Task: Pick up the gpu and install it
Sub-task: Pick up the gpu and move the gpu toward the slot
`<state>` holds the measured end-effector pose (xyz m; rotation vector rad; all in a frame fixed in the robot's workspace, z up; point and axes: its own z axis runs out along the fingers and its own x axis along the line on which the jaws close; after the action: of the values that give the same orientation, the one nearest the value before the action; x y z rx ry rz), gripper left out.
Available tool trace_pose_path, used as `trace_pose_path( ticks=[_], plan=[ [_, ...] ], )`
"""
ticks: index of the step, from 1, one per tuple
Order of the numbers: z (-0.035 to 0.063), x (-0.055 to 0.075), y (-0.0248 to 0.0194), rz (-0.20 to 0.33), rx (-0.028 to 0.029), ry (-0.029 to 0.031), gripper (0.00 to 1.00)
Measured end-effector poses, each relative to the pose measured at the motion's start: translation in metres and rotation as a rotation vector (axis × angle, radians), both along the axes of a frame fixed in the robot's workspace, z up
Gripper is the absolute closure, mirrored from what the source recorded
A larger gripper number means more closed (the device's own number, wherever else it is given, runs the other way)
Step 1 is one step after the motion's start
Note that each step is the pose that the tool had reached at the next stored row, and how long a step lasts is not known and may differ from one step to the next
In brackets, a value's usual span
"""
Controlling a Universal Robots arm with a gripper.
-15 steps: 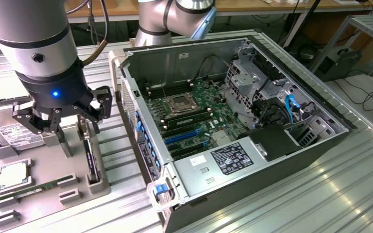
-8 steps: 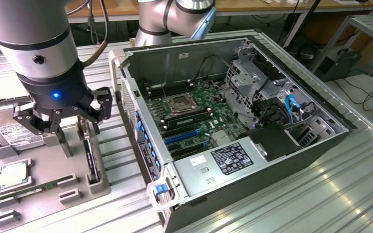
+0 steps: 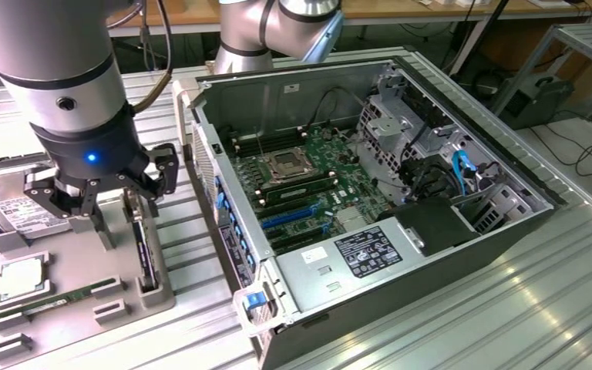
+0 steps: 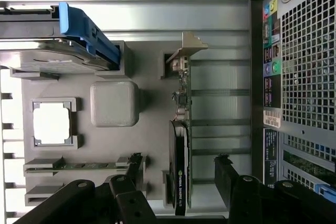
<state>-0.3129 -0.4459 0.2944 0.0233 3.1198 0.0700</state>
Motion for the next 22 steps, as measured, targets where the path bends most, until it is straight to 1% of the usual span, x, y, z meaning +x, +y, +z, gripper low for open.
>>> trace_pose_path(
  ticks=[1,2,3,8,11,22],
  plan=[
    [-0.0019,0.0,0.0,0.0,0.0002,0.0054,0.34],
    [-0.0032,0.0,0.0,0.0,0.0001,0.0082,0.34],
    [-0.0043,0.0,0.0,0.0,0.0,0.0088,0.34],
    [-0.0098,0.0,0.0,0.0,0.0001,0.0088,0.34],
    [-0.0133,0.0,0.0,0.001,0.0001,0.0065,0.34],
    [-0.0247,0.0,-0.001,0.0,0.0001,0.0064,0.34]
  ],
)
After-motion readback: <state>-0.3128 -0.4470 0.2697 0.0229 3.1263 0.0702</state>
